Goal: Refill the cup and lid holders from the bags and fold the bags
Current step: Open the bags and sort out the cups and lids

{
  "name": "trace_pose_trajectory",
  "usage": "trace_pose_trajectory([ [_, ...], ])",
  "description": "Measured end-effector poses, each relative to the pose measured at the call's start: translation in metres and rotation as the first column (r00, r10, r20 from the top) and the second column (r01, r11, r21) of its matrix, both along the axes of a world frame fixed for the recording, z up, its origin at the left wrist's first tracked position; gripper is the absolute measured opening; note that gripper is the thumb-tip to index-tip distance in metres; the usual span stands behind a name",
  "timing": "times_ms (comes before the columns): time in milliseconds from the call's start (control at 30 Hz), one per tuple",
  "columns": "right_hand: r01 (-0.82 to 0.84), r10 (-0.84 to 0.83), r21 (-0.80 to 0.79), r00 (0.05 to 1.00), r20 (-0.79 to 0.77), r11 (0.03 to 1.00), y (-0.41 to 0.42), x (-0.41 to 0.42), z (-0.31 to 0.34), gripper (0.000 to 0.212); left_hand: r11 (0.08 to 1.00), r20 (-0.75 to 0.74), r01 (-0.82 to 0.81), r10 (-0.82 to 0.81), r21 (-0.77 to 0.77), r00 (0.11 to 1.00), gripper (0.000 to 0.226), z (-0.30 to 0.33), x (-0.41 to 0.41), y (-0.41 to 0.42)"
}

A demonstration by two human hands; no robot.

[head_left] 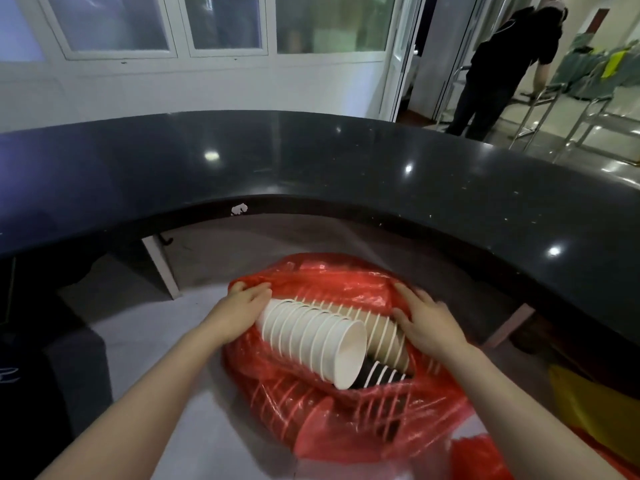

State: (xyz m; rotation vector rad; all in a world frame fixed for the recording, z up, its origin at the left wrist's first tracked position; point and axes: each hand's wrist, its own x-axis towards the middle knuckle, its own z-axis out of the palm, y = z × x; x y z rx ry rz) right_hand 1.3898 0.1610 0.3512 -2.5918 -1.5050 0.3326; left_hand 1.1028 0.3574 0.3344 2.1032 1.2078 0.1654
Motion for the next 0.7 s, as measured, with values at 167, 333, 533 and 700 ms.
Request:
trace_pose_trajectory([
  [167, 0.035, -0.038, 0.053, 0.998, 0.058, 0.998, 0.020, 0.018, -0.001, 0.049, 0.996, -0.069, -0.059, 0.055, -0.061, 0.996, 0.050, -0.010, 0.013, 0.024],
  [333, 0.196, -0.176, 0.188, 0.977, -0.118, 0.962, 0.030, 0.030, -0.004, 0.033, 0.991, 0.141, -0.071, 0.087, -0.113, 0.986, 0.036, -0.003, 0.020, 0.031],
  [533, 0.348, -0.265, 0.296, 0.921, -0.285, 0.890, 0.023, 0.024, 0.004, 0.026, 0.906, 0.560, -0.165, 0.376, -0.391, 0.738, 0.028, 0.005, -0.018, -0.009],
  [700, 0.190, -0.190, 0.287, 0.981, -0.026, 0.939, -0.006, -0.011, 0.012, 0.052, 0.947, 0.597, -0.289, 0.312, -0.138, 0.739, 0.038, 0.016, -0.044, -0.042],
])
